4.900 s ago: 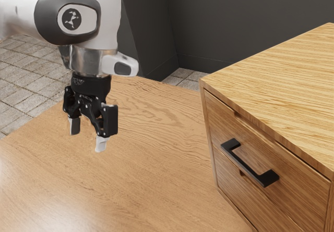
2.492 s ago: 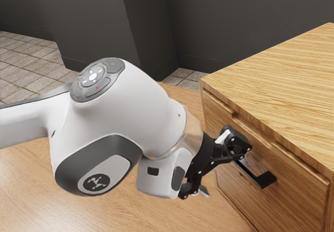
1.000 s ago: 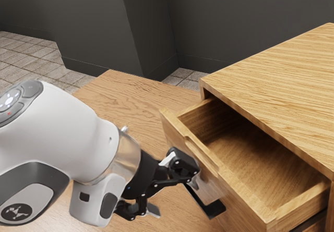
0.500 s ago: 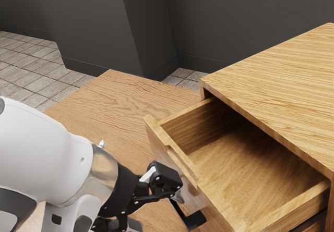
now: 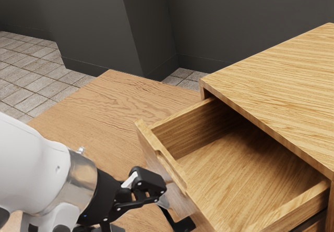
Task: Pull the drawer handle with one arm to open the drawer
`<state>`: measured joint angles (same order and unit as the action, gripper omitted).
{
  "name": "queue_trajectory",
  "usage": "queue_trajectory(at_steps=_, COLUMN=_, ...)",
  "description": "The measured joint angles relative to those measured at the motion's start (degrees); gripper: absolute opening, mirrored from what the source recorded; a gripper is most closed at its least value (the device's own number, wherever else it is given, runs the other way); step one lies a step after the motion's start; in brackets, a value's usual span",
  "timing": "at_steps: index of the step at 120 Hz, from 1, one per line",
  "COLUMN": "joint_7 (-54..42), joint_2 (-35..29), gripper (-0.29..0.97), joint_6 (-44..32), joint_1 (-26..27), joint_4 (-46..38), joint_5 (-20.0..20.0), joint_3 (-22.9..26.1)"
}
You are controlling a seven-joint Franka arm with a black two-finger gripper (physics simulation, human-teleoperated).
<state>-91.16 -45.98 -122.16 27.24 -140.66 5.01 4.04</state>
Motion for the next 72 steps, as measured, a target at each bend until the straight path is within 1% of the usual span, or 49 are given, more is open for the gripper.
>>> queue_trajectory(at_steps=30, joint_7=0.9, joint_2=-0.8, gripper=0.68, joint_6=1.1, joint_1=-0.1, joint_4=-0.8, joint_5=-0.2, joint_3=0.0)
queue_trajectory(at_steps=63, joint_7=1.7, joint_2=-2.2, gripper=0.68, joint_6=2.1, joint_1=-0.8, joint_4=-0.8, joint_5=-0.8, joint_3=1.9)
queue_trajectory(at_steps=72, joint_7=2.0, joint_2=-2.6, gripper=0.65, joint_6=2.4, joint_1=-1.1, joint_4=-0.8, joint_5=-1.0, joint_3=2.7)
